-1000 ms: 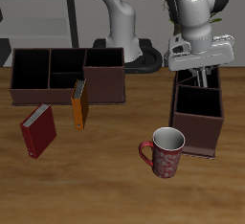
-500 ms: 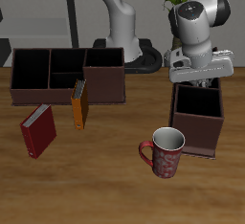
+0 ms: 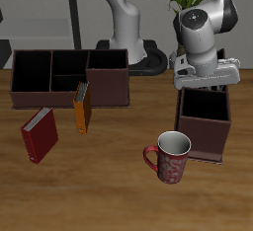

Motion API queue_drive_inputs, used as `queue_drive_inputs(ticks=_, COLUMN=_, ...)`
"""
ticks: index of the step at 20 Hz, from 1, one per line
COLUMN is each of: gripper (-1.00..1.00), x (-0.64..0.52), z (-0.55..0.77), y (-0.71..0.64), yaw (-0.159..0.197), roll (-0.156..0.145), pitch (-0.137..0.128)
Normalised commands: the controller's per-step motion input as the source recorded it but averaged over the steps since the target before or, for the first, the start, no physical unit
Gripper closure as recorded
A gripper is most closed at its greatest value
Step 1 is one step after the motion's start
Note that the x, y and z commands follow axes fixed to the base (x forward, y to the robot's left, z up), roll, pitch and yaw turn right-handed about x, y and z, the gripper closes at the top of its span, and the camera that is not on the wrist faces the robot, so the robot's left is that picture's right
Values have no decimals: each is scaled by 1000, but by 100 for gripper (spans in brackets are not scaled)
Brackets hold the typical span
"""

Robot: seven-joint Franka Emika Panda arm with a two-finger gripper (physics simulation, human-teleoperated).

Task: Place the striped book into the left desk caddy's back compartment

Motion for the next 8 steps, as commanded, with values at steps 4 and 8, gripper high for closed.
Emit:
queue_drive_inputs(ticks=4, gripper=-100, x=10, z=-35, y=2, yaw=-31, roll=31, pitch=21)
queue_drive_inputs(ticks=8, gripper=-100, x=-27, z=-37, y=-11, yaw=3, roll=4, pitch=10)
